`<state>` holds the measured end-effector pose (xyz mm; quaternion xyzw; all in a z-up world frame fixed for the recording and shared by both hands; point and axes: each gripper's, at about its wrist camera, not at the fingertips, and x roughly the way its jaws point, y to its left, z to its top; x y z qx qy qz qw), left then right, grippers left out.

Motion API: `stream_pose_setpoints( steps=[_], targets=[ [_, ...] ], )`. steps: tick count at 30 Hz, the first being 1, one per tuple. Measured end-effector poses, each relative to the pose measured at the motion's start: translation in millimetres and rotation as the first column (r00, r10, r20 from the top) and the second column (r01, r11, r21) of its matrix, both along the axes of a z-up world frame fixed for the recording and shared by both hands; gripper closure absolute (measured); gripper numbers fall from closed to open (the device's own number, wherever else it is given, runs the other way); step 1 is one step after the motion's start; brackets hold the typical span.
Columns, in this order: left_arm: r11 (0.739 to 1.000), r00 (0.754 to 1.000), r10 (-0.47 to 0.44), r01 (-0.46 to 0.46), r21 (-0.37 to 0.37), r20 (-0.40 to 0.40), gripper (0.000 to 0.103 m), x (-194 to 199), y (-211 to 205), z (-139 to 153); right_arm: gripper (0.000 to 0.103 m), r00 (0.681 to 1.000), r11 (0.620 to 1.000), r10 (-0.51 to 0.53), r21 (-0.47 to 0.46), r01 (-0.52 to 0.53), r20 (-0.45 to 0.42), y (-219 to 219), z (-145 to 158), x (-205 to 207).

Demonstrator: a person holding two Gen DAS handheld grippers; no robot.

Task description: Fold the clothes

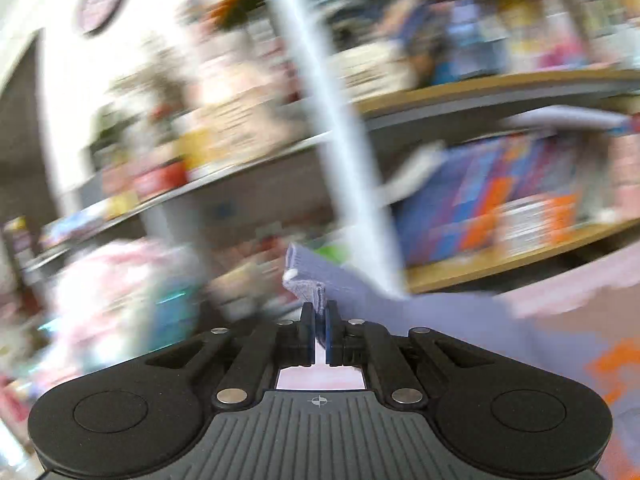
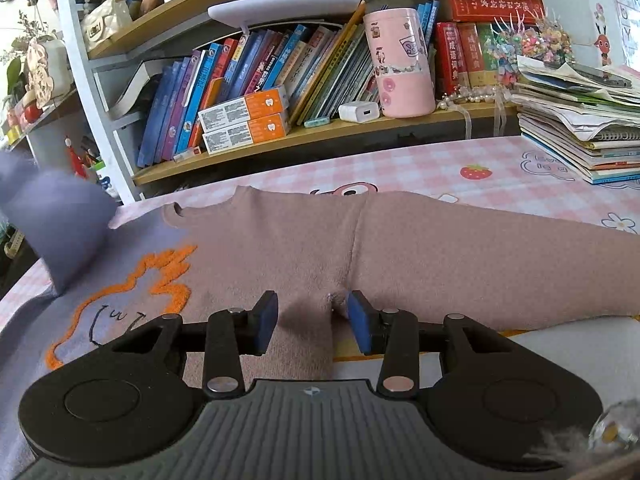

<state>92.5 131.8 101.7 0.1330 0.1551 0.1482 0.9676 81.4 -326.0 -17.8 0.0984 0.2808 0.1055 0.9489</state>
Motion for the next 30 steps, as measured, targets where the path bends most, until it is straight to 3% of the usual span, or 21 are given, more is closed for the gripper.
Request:
stream_pose_setpoints(
  steps=[4,8,13,16,17,20,22,24,25,27,30],
  targets=[
    [0.993,0.993,0.115,-0.114,0.04,-0.039,0.098,-4.3,50.2,-18.5,0.065,1.0,1.0,0.0,-0.013,0.0,-0.009,1.9,-0.4,1.5],
    [0.99,0.989,0.136,-0.138,-0.031,-0.059,0.097,-7.6,79.4,-35.8,0.066,1.0,1.0,-0.001,-0.028,0.0,-0.02,4.4,-0.5,2.5],
    [0.985,0.981,0.168,-0.17,-0.019,-0.101,0.09,-16.1,90.1,-54.8,0.066,0.999,0.998,-0.009,-0.069,0.006,-0.047,10.8,1.5,1.1],
    [0.995,0.991,0.082,-0.088,-0.053,-0.106,0.09,-38.6,70.8,-56.4,0.066,0.998,0.996,-0.013,-0.091,0.007,-0.063,14.4,2.5,-1.0],
    [0.993,0.994,0.009,-0.021,-0.113,-0.109,0.09,-46.8,64.1,-57.1,0.066,0.998,0.995,-0.013,-0.097,0.006,-0.068,15.2,2.5,-3.5],
    [0.927,0.965,-0.242,0.198,-0.318,-0.104,0.09,-63.7,34.4,-65.8,0.066,0.997,0.994,-0.014,-0.105,0.006,-0.081,17.8,2.6,-11.5],
    [0.884,0.938,-0.331,0.271,-0.38,-0.1,0.085,-66.8,17.0,-74.3,0.066,0.996,0.994,-0.014,-0.106,0.005,-0.087,20.1,3.3,-16.8],
    [0.846,0.918,-0.386,0.312,-0.431,-0.094,0.056,-65.4,5.5,-81.1,0.066,0.996,0.994,-0.015,-0.108,0.005,-0.093,21.8,3.9,-21.6],
    [0.831,0.91,-0.405,0.325,-0.452,-0.09,0.052,-64.2,1.5,-83.9,0.066,0.995,0.994,-0.017,-0.11,0.006,-0.096,22.2,4.2,-23.4],
    [0.814,0.899,-0.427,0.336,-0.475,-0.097,0.048,-58.9,-3.3,-91.2,0.066,0.995,0.993,-0.024,-0.119,0.012,-0.101,22.2,4.6,-26.9],
    [0.814,0.897,-0.419,0.303,-0.495,-0.14,0.048,-49.2,-3.4,-100.6,0.066,0.994,0.993,-0.029,-0.117,0.017,-0.103,21.4,5.1,-29.4]
  ],
)
